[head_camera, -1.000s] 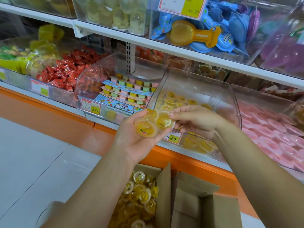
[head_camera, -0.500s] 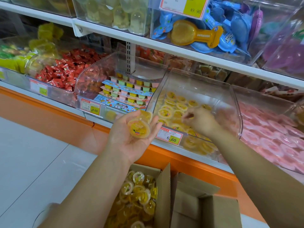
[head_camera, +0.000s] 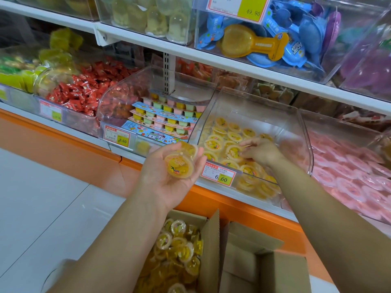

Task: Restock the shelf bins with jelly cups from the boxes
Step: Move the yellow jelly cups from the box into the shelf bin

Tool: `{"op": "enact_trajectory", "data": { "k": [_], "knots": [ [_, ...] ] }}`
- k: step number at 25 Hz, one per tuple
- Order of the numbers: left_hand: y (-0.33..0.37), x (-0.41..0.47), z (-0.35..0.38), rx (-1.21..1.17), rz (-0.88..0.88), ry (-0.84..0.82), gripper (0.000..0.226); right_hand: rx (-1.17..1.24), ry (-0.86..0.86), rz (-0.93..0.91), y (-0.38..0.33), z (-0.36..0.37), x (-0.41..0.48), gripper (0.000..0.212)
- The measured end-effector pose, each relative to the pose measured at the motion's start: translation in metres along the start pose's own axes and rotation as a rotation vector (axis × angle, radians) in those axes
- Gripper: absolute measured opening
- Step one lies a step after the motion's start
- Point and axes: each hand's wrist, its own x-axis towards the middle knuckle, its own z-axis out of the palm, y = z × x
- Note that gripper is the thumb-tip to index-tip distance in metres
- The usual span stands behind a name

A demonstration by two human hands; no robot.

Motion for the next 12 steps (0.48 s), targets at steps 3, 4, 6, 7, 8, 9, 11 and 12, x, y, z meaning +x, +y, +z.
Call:
{"op": "enact_trajectory", "data": {
  "k": [3, 4, 6, 7, 8, 9, 11, 12],
  "knots": [
    [0.001, 0.000, 0.000, 0.003, -0.002, 0.014, 0.078, 0.108, -0.031, 0.064, 0.003, 0.005, 0.007, 0.033],
    [0.001, 0.001, -0.001, 0.011, -0.003, 0.016, 0.076, 0.133, -0.054, 0.079, 0.002, 0.004, 0.007, 0.034],
    [0.000, 0.000, -0.001, 0.023, -0.016, 0.028, 0.071, 0.118, -0.087, 0.095, 0.001, 0.002, 0.008, 0.032],
    [-0.001, -0.001, -0.001, 0.025, -0.037, 0.039, 0.067, 0.055, -0.062, 0.079, 0.000, 0.000, 0.007, 0.029],
    [-0.001, -0.003, 0.001, 0.034, -0.068, 0.053, 0.059, -0.029, -0.001, 0.036, -0.003, -0.002, 0.006, 0.027],
    [-0.002, -0.006, 0.004, 0.064, -0.098, 0.072, 0.044, -0.085, 0.053, -0.028, -0.007, -0.004, 0.002, 0.023],
    [-0.005, -0.010, 0.008, 0.187, -0.138, 0.085, 0.017, -0.046, -0.017, -0.155, -0.022, -0.006, -0.014, 0.014],
    [-0.007, -0.011, 0.010, 0.252, -0.152, 0.078, 0.022, -0.008, -0.135, -0.196, -0.032, -0.005, -0.025, 0.012]
  ]
}}
